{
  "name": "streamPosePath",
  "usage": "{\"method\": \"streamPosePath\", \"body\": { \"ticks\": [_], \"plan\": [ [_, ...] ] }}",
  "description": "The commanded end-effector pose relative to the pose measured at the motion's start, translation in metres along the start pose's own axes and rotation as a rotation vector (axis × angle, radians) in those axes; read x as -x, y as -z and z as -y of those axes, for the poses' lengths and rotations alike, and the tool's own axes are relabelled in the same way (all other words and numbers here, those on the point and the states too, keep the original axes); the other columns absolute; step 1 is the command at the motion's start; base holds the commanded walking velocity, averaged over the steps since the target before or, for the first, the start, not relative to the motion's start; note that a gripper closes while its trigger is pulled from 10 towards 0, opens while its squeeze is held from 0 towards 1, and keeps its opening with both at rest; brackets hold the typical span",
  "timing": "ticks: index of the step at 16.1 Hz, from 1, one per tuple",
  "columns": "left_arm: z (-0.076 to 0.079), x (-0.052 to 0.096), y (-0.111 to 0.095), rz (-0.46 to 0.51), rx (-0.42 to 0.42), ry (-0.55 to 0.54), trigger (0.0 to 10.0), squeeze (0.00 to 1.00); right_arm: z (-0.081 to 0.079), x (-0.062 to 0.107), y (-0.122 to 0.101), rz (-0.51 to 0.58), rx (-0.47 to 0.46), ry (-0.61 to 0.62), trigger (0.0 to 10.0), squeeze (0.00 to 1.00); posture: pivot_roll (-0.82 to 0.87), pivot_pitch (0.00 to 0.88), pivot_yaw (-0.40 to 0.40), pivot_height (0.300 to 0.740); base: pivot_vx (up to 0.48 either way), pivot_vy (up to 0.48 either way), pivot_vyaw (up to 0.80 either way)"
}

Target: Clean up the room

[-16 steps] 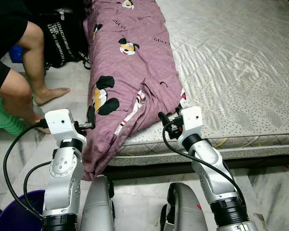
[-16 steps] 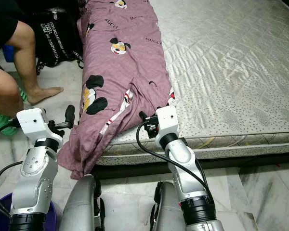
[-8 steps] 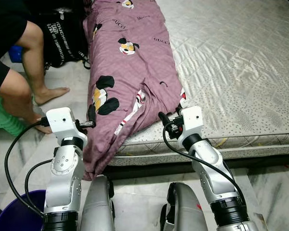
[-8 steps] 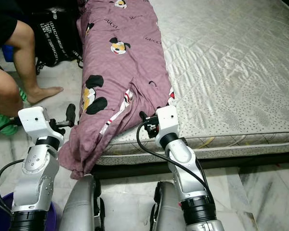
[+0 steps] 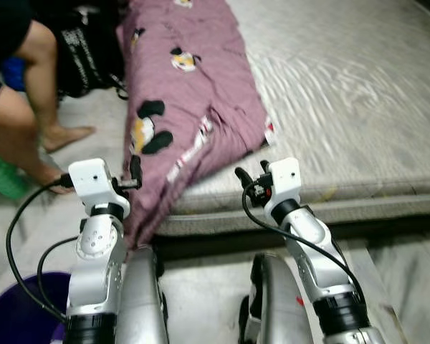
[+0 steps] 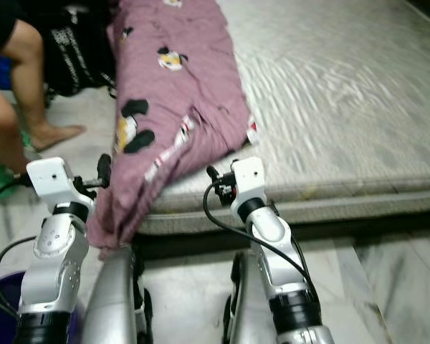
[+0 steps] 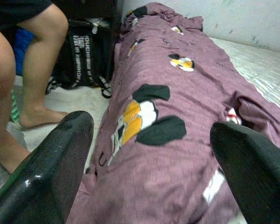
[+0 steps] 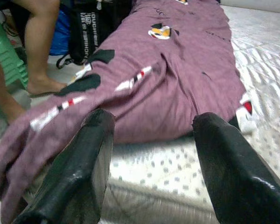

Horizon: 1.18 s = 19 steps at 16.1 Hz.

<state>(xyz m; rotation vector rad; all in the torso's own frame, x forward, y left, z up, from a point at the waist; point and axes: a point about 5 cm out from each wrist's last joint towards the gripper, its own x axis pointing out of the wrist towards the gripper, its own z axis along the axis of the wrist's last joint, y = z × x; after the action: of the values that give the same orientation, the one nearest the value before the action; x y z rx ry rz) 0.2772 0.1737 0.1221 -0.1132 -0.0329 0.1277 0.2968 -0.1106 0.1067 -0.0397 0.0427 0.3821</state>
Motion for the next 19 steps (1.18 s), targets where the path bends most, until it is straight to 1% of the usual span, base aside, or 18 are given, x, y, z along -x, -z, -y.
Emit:
{"method": "streamPosePath", "body": {
  "ticks": [1, 4, 7, 9, 12, 15, 18, 19],
  "plan": [
    [0.0009, 0.0008, 0.0012, 0.000, -0.003, 0.000, 10.0, 0.00, 0.0033, 0.0013, 0.0004, 0.002, -0.002, 0.010, 10.0, 0.00, 0.04, 0.120, -0.057, 0.532, 0.000, 0.000, 0.00],
    [-0.0015, 0.0013, -0.0013, 0.017, 0.010, -0.003, 10.0, 0.00, 0.0032, 0.0011, 0.0006, 0.002, -0.004, 0.010, 10.0, 0.00, 0.04, 0.120, -0.057, 0.532, 0.000, 0.000, 0.00],
    [-0.0028, 0.0016, -0.0015, 0.021, 0.015, 0.000, 10.0, 0.00, 0.0031, 0.0004, 0.0002, 0.004, -0.005, 0.011, 10.0, 0.00, 0.04, 0.124, -0.057, 0.532, 0.255, 0.000, 0.00],
    [-0.0027, 0.0015, -0.0019, 0.025, 0.017, 0.004, 10.0, 0.00, 0.0028, 0.0000, -0.0002, 0.006, 0.005, 0.007, 10.0, 0.00, 0.04, 0.126, -0.056, 0.532, 0.315, 0.000, 0.00],
    [-0.0026, 0.0012, -0.0023, 0.026, 0.019, 0.010, 10.0, 0.00, 0.0026, -0.0007, -0.0005, 0.007, -0.005, 0.008, 10.0, 0.00, 0.04, 0.131, -0.052, 0.532, 0.347, 0.000, 0.00],
    [-0.0019, 0.0005, -0.0023, 0.024, 0.021, 0.017, 10.0, 0.00, 0.0023, -0.0011, -0.0006, 0.007, -0.011, 0.008, 10.0, 0.00, 0.04, 0.131, -0.051, 0.532, 0.480, 0.000, 0.00],
    [-0.0018, 0.0000, -0.0010, 0.014, 0.022, 0.013, 10.0, 0.00, 0.0022, -0.0012, -0.0007, 0.008, -0.012, 0.008, 10.0, 0.00, 0.04, 0.133, -0.049, 0.532, 0.315, 0.000, 0.00],
    [-0.0007, -0.0003, 0.0000, 0.008, 0.037, 0.014, 10.0, 0.00, 0.0022, -0.0011, -0.0006, 0.007, -0.013, 0.008, 10.0, 0.00, 0.04, 0.133, -0.049, 0.532, 0.000, 0.000, 0.00]
  ]
}}
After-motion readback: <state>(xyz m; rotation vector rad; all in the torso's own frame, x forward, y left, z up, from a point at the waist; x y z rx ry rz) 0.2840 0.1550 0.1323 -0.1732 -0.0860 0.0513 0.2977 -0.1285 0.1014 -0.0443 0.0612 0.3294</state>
